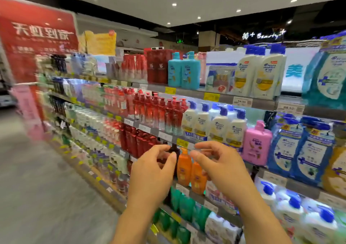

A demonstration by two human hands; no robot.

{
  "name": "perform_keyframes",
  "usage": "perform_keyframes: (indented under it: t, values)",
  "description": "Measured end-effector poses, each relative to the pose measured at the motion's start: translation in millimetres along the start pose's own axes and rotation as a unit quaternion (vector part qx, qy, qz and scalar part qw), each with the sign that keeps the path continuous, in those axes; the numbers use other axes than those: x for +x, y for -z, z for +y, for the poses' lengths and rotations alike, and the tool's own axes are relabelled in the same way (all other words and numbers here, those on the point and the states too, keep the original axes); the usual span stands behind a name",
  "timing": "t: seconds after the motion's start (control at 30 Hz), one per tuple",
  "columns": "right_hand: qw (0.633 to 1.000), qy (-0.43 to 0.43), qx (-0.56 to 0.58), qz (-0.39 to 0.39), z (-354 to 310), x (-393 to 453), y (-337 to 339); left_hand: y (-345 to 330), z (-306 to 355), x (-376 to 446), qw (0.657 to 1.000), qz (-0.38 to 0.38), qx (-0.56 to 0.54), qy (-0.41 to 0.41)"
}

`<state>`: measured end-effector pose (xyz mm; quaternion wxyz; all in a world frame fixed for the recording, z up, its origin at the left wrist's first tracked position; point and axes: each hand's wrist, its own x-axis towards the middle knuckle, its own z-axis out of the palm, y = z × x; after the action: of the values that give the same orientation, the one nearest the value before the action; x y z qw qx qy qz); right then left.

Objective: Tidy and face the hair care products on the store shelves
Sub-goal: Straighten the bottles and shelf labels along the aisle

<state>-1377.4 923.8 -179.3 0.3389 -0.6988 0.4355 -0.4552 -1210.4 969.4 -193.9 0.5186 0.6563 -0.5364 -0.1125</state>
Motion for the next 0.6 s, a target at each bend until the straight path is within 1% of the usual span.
perform_keyframes:
  t: [0.13,0.27,0.47,0.6]
  values:
    - [0.999,0.013,0.024,-0.023,-19,32,-81,56,-51,37,0.999,0.035,0.004,0.029]
    - [0.997,0.007,0.054,-0.048,-27,60,-139,95,-93,67,0.998,0.05,0.01,0.041]
    - [0.994,0.004,0.058,-0.088,-27,104,-205,121,-144,116,0.995,0.071,0.006,0.068]
    - [0.995,0.005,0.049,-0.092,-18,146,-236,122,-174,162,0.994,0.077,0.011,0.075]
